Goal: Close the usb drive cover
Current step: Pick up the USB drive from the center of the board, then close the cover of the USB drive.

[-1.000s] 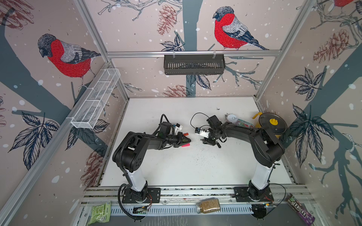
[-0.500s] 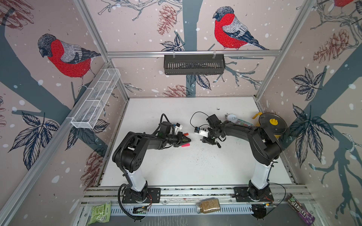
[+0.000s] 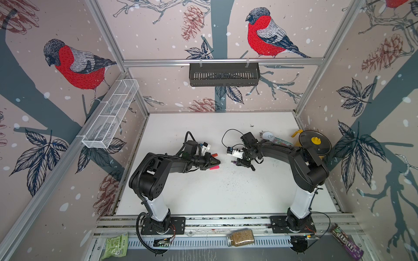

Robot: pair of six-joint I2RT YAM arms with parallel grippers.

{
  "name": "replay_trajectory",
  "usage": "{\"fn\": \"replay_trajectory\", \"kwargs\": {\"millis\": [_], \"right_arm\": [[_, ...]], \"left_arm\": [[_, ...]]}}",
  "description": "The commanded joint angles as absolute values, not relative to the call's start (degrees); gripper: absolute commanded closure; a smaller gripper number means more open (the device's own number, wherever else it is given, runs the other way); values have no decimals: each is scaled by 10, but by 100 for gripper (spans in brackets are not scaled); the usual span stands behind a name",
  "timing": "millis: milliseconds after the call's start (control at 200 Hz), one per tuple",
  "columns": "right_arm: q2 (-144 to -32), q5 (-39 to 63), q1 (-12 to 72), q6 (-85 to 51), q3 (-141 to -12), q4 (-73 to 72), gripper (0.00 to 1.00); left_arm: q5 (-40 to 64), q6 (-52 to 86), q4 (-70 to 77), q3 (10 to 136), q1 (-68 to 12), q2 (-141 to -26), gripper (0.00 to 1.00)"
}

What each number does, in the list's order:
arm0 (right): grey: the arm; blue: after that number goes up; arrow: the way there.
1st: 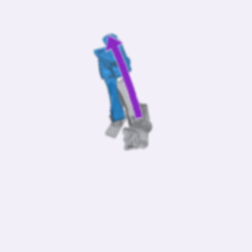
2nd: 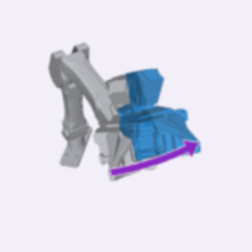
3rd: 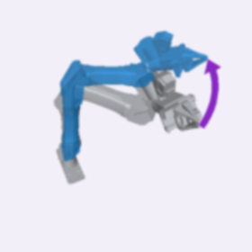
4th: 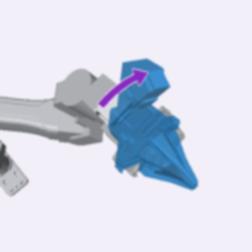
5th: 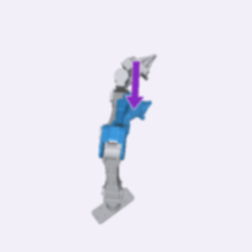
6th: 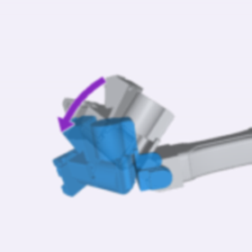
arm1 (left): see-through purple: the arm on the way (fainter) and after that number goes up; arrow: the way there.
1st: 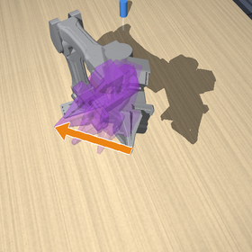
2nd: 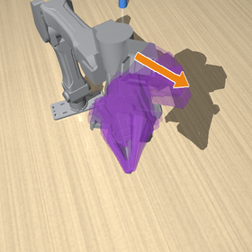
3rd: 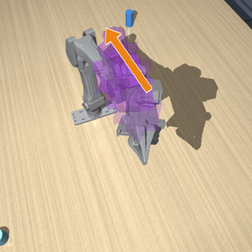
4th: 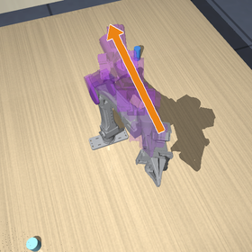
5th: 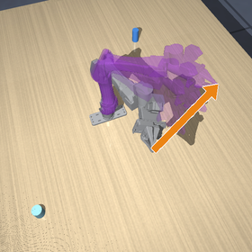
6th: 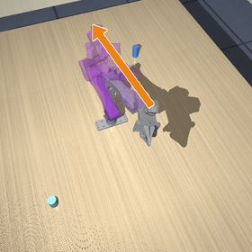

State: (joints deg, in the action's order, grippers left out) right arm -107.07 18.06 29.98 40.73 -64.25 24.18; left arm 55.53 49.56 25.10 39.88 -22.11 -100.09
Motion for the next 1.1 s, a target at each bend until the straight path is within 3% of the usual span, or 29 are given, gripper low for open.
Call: {"fn": "replay_trajectory", "kwargs": {"millis": [0,195,500,780,1096], "right_arm": [[-1085,163,300,419,-644,284,69],[-1096,174,300,422,-650,294,72],[-1077,184,301,423,-648,289,88],[-967,231,358,408,-595,187,88],[-953,225,388,374,-571,113,88]], "left_arm": [[568,489,251,400,-221,-997,95],[569,488,250,399,-221,-996,96],[570,484,246,397,-221,-991,95],[587,484,260,394,-221,-996,95],[590,491,266,390,-221,-987,96]]}}
